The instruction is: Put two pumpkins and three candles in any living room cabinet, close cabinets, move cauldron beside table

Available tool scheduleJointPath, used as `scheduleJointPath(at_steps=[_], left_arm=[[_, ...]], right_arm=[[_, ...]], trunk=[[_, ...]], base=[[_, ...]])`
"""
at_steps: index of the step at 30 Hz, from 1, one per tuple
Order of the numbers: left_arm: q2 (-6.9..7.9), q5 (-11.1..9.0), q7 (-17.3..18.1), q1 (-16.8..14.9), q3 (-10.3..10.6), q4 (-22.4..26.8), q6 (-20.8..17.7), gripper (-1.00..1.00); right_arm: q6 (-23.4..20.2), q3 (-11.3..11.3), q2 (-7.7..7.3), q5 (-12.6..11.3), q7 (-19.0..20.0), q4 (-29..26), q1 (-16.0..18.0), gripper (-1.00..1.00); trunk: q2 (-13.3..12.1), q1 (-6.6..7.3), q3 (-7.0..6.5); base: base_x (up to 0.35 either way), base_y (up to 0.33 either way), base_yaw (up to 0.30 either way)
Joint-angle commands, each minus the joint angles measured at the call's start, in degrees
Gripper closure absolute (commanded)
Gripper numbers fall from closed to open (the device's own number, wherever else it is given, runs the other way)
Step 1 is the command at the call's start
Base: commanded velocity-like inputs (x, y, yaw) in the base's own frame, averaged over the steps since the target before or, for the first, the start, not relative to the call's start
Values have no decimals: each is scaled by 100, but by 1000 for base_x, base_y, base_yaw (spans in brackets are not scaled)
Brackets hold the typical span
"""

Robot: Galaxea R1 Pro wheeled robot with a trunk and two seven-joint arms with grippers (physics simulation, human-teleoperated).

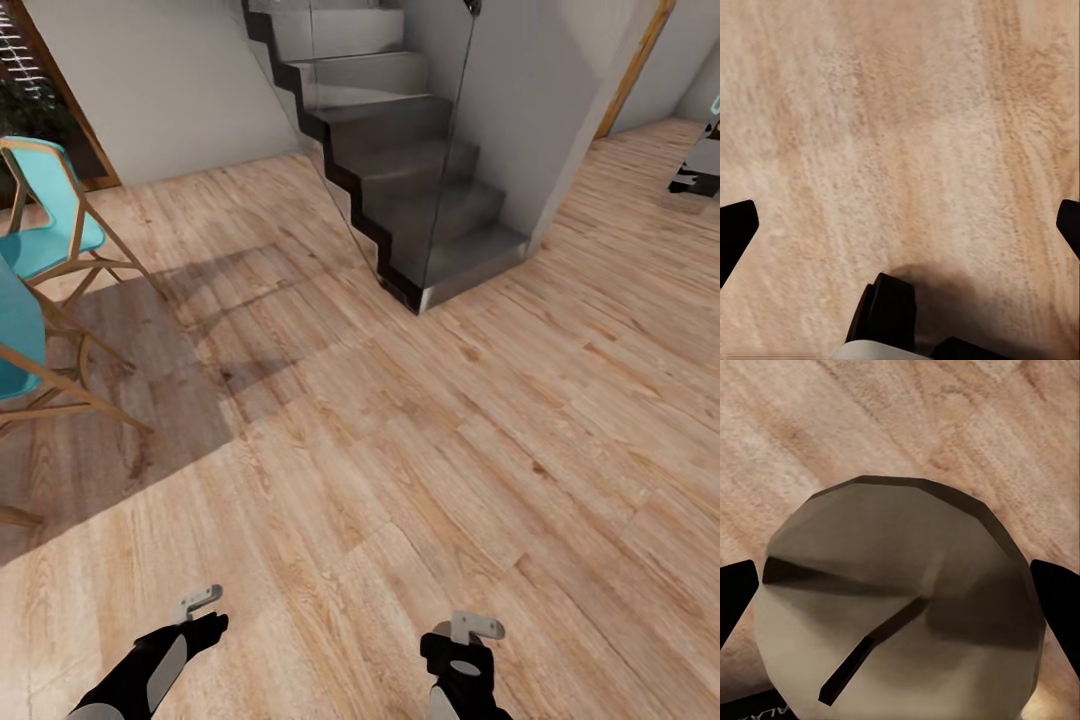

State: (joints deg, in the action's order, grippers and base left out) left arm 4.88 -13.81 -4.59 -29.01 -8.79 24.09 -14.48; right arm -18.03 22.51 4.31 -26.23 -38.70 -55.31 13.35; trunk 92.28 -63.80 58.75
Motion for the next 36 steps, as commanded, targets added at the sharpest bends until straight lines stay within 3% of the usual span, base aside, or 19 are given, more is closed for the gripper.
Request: scheduleJointPath(at_steps=[1,36], left_arm=[[-2,-60,-21,0,-1,14,-39,-100],[-13,-60,-15,0,-6,11,-46,-100]], right_arm=[[-25,22,-8,-28,-41,-7,4,100],[-31,52,-8,-6,-32,4,5,100]], trunk=[[2,2,-6],[2,2,-322]], base=[[-99,42,126],[30,54,119]])
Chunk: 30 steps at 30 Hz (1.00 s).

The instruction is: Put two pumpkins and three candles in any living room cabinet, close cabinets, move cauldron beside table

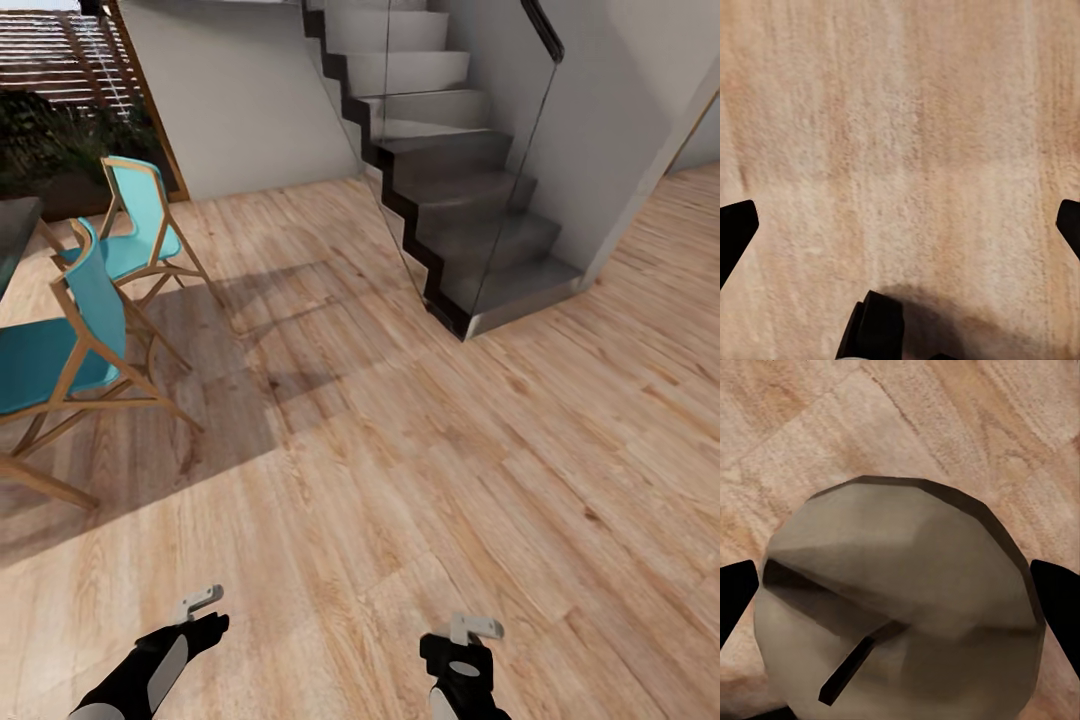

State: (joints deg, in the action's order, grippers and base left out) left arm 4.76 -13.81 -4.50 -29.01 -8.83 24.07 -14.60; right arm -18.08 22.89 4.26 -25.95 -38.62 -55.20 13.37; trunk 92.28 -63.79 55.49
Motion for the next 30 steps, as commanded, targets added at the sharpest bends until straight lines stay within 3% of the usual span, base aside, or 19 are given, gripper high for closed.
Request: scheduleJointPath(at_steps=[1,30], left_arm=[[-1,-60,-25,0,0,12,-34,-100],[-8,-60,-25,0,-4,11,-34,-100]], right_arm=[[-27,14,-3,-33,-41,-8,3,100],[-29,41,58,-27,-41,97,0,100]], trunk=[[2,1,-6],[2,1,-263]], base=[[-82,2,137],[-81,0,155]])
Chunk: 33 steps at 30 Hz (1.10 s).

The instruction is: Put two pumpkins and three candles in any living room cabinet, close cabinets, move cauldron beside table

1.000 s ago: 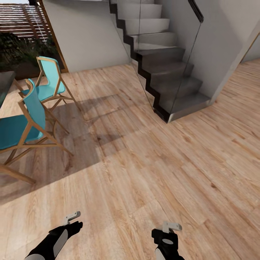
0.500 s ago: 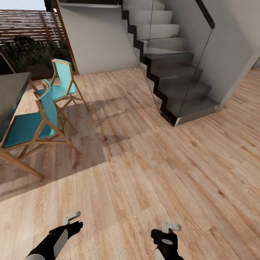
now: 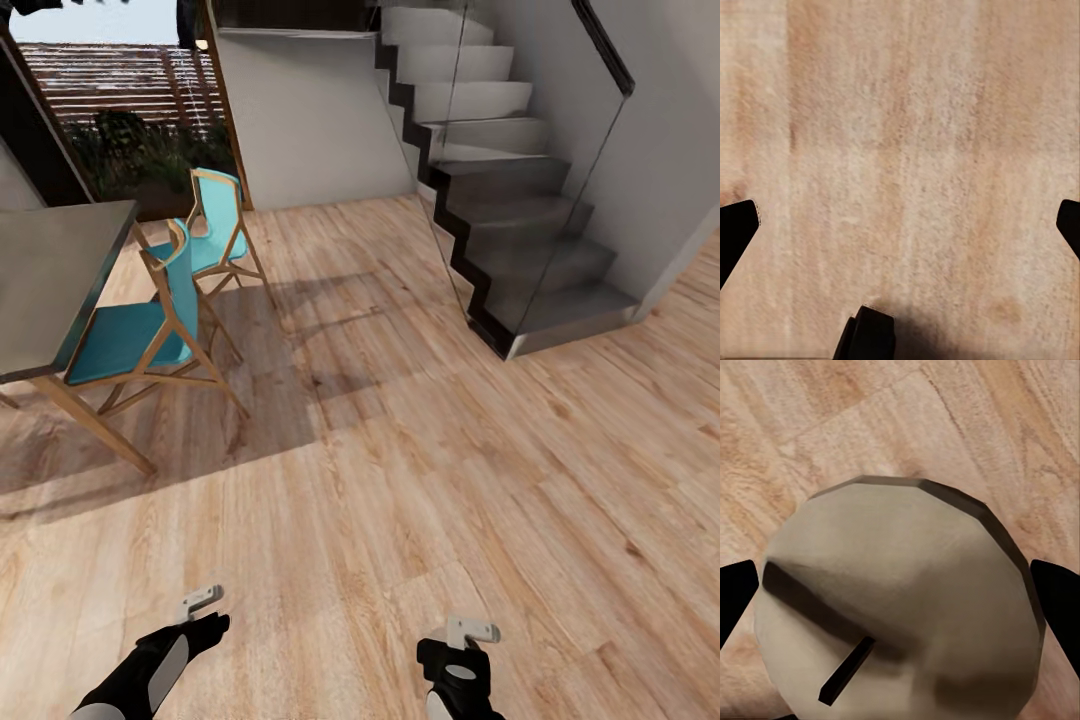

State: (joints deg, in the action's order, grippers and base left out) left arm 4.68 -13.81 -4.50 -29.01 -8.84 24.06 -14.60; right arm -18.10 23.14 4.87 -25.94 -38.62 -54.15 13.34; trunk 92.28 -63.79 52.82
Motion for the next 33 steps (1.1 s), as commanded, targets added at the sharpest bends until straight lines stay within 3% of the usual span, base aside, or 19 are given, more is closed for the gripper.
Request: scheduleJointPath(at_steps=[1,21,26,33], left_arm=[[-1,-60,-25,0,-3,12,-34,-100],[-2,-60,-34,0,-3,12,-34,-100],[-2,-60,-34,0,-2,11,-34,-100],[-2,-60,-34,0,-3,13,-32,-100]], right_arm=[[-27,15,1,-28,-41,-4,5,100],[-27,36,19,-37,-41,14,5,100],[-21,272,20,-28,-48,73,5,100],[-18,337,21,-34,-49,90,8,100]], trunk=[[2,1,-5],[2,1,-153],[2,1,-173],[2,1,-195]], base=[[-41,0,185],[-52,0,213],[-52,0,266],[-19,0,278]])
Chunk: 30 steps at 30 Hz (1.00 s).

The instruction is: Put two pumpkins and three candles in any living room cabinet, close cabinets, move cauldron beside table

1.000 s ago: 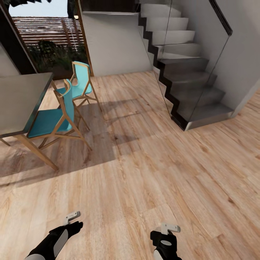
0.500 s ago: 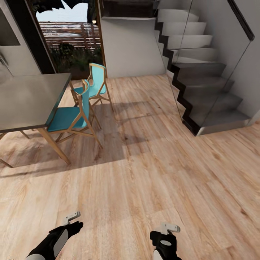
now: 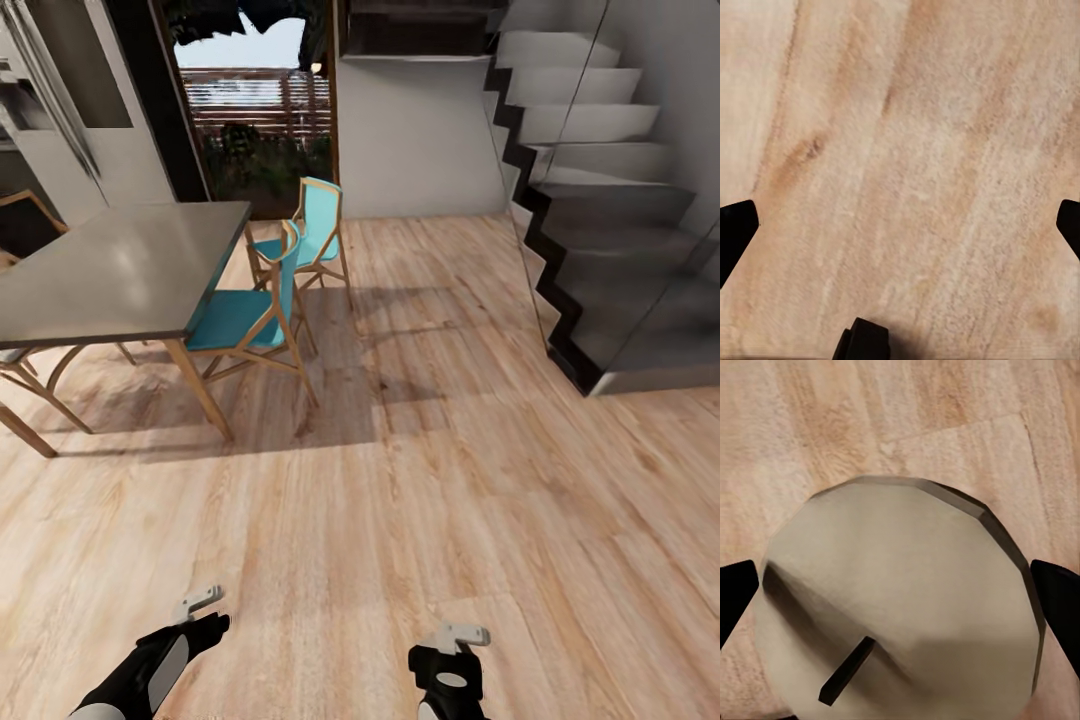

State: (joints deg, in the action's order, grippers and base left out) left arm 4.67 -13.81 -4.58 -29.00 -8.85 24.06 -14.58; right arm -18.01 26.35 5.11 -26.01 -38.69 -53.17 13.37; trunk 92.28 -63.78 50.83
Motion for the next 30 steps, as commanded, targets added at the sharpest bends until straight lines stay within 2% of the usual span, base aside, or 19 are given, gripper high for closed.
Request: scheduleJointPath(at_steps=[1,12,19,30], left_arm=[[-1,-60,-25,0,-3,12,-31,-100],[-1,-60,-25,0,-3,11,-30,-100],[2,-60,-25,0,-3,11,-36,-100],[0,-60,-25,0,-3,11,-33,-100]], right_arm=[[-27,18,-5,-27,-38,-6,3,100],[-30,19,-7,-27,-34,0,4,100],[-35,19,-9,-27,-30,0,6,100],[-36,20,-10,-24,-32,-1,3,100]], trunk=[[2,0,1],[2,0,-34],[2,0,-53],[2,0,-55]], base=[[-1,0,279],[-2,0,279],[-159,74,269],[-35,107,30]])
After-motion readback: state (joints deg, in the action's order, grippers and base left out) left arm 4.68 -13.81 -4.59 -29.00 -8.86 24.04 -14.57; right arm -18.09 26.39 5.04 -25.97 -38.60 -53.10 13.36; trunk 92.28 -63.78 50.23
